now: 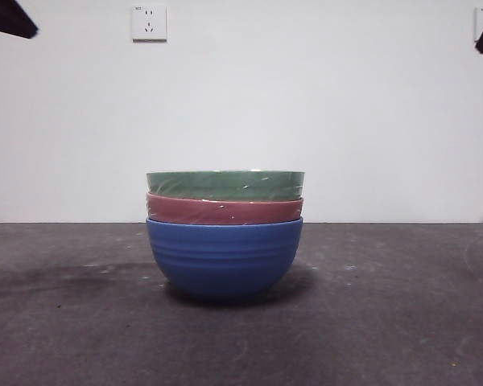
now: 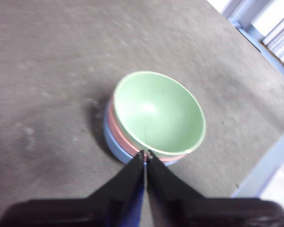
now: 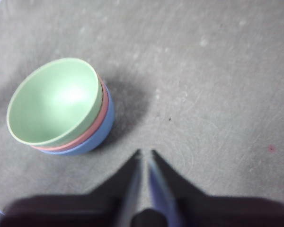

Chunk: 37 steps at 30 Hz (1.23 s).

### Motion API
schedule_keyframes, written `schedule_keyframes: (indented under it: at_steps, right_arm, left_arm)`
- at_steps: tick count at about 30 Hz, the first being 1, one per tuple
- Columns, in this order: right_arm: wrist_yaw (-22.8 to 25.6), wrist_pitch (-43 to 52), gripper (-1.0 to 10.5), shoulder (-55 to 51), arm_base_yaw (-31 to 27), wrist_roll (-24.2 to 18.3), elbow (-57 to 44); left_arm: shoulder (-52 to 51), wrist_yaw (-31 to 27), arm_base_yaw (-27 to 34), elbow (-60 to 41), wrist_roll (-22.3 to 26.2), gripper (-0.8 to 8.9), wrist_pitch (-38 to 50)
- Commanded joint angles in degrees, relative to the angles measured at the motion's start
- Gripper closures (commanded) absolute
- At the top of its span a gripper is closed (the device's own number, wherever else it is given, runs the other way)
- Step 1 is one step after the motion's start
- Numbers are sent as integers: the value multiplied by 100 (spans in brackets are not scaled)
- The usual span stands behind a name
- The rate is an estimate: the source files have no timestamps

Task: Pick up the green bowl on the top,put the green bowl on the left,pick up the red bowl in the middle,put the red bowl on the right

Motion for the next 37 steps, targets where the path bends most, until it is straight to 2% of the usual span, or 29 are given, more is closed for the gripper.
schedule_keyframes:
  at_steps: [1, 6, 10, 14, 17, 23, 33, 37]
  right_arm:
    - [-13, -7, 654, 74, 9, -68, 13]
    - [-15, -4, 659, 92, 9, -44, 13]
    - [-15, -4, 659, 92, 9, -46, 13]
    - [-13, -4, 662, 92, 9, -46, 13]
    - [-13, -7, 662, 92, 9, -46, 13]
    - [-11, -7, 662, 92, 7, -48, 13]
    - [-9, -7, 663, 92, 7, -48, 13]
    - [-9, -7, 663, 92, 7, -48, 13]
  left_arm:
    - [155, -96, -417, 17, 162, 456, 74]
    - [914, -824, -1628, 568, 267, 468, -63]
    - [1985, -1650, -2695, 1550, 1045, 468, -590]
    - [3117, -2345, -3418, 2350, 1858, 468, -1169]
    - [3532, -2559, -3598, 2481, 2055, 468, -1169]
    - [4113, -2562, -3674, 2490, 2260, 468, -1152]
    - [4256, -2500, -3672, 2490, 2404, 473, -1108]
    - [4350, -2505, -3672, 2490, 2444, 537, -1130]
